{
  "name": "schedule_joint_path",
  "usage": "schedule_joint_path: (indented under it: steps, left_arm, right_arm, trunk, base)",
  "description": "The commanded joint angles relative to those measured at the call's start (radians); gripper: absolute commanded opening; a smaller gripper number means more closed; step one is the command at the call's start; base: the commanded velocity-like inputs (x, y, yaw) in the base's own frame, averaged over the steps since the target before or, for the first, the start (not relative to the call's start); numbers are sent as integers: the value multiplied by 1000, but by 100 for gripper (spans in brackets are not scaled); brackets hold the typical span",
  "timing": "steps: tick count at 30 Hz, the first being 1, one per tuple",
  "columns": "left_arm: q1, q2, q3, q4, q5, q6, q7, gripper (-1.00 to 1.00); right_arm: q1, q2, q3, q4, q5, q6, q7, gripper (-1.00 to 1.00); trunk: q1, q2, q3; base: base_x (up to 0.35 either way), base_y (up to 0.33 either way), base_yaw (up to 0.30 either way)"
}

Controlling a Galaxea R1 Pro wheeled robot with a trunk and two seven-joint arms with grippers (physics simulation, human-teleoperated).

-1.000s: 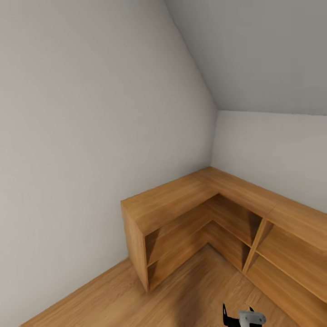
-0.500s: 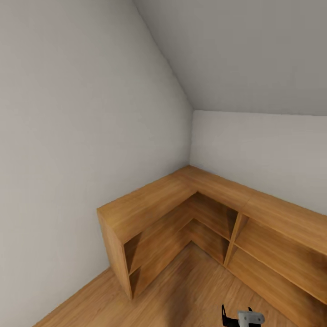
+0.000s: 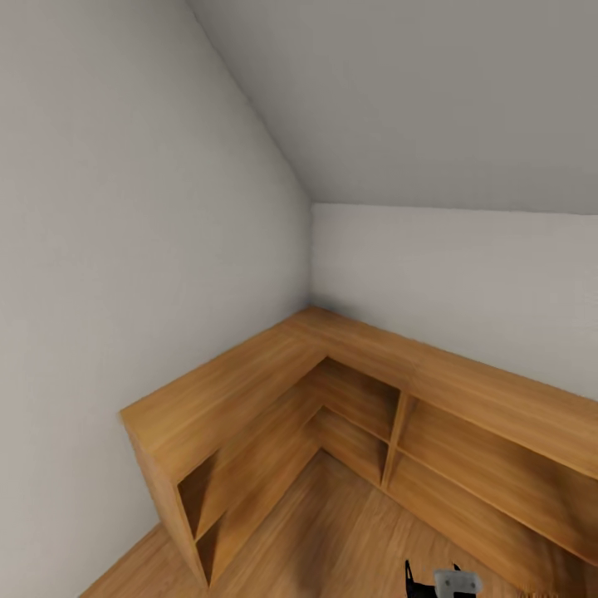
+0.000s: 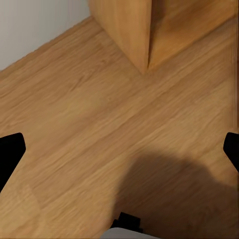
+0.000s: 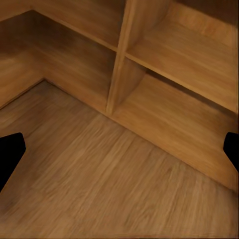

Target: In the bedroom, organize the workspace by keeping the computer under the desk, ensuring the monitor is on the desk, placing the keyboard on the desk next to the monitor, placing the mouse on the desk next to the keyboard, moving the folder from the swivel chair onto the desk next to the mouse, stacking the notebook on top of the folder with the pen on top of the notebook, and positioning the swivel chair next to the desk.

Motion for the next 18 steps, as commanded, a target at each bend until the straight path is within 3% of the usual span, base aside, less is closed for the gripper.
schedule_joint_path:
  steps: [1, 13, 18]
  left_arm:
    - [0, 0, 0, 0, 6, -4, -1, 100]
    - [0, 0, 0, 1, 6, -3, -1, 100]
    - [0, -2, 0, 1, 6, 0, -1, 100]
  right_arm:
    - [-1, 1, 8, 0, 0, 0, -10, 100]
    - [-1, 4, 10, 0, 1, 2, -13, 100]
    - [-1, 4, 10, 0, 1, 4, -26, 100]
  trunk:
    - [0, -1, -1]
    - [0, -1, -4]
    - [0, -1, -11]
  base:
    - [14, -2, -266]
    - [2, 0, -263]
    - [12, 0, -103]
